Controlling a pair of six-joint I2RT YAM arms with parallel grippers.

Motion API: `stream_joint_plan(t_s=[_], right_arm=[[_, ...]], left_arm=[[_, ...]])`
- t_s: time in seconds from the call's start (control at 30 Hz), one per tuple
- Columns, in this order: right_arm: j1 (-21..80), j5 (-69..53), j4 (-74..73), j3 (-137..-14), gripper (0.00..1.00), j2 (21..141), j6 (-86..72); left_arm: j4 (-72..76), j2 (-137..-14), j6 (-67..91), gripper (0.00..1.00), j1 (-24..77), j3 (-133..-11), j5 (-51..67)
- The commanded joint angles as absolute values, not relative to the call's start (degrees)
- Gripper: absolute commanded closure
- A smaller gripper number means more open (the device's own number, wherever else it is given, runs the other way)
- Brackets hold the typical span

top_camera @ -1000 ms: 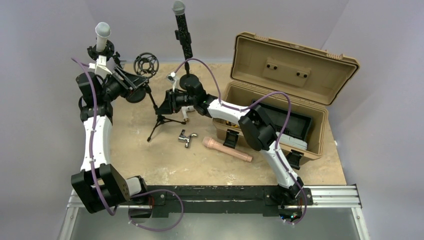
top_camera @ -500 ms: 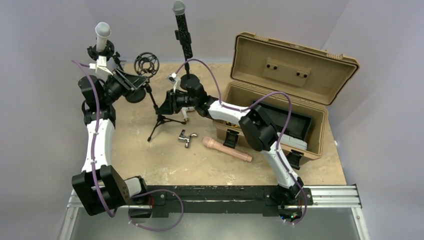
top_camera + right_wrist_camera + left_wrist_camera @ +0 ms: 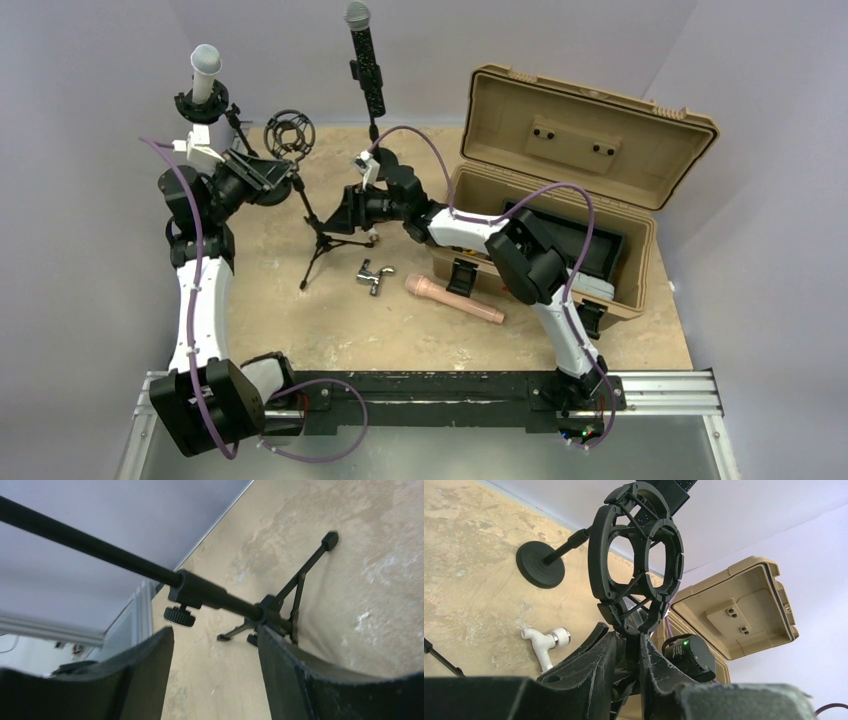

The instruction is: Remove the microphone from the stand

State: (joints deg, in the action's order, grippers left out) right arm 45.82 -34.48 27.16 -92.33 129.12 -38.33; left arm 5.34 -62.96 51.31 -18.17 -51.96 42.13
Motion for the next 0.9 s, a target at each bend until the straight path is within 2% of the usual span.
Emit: stream_joint_plan(t_s=[0.0, 0.23, 0.5, 0.77, 0.87], right_arm=[[45.98, -35.75, 37.70, -91.12, 0.39, 126.54, -45.73], [47.37, -34.41, 44.95, -89.52, 0.39, 127.09, -54.56], [49.83, -25.89, 34.99, -92.03, 0.41, 126.63, -49.47], [50.74, -22.67, 33.15, -91.34, 0.58, 125.41, -47.36], [51.57, -21.54, 31.88, -92.38, 0.59, 125.79, -46.35]], left_arm=[[2.21, -60.90, 49.40, 1.00, -17.73, -50.76, 39.66], [3.24, -60.83, 50.51, 1.00, -17.50, -50.04, 39.81], [3.73, -60.82, 51.01, 1.00, -17.40, -49.86, 40.12], [3.13, -60.61, 51.15, 1.00, -17.31, -49.91, 39.60], [2.84, -60.44, 51.12, 1.00, -17.31, -49.92, 39.22]])
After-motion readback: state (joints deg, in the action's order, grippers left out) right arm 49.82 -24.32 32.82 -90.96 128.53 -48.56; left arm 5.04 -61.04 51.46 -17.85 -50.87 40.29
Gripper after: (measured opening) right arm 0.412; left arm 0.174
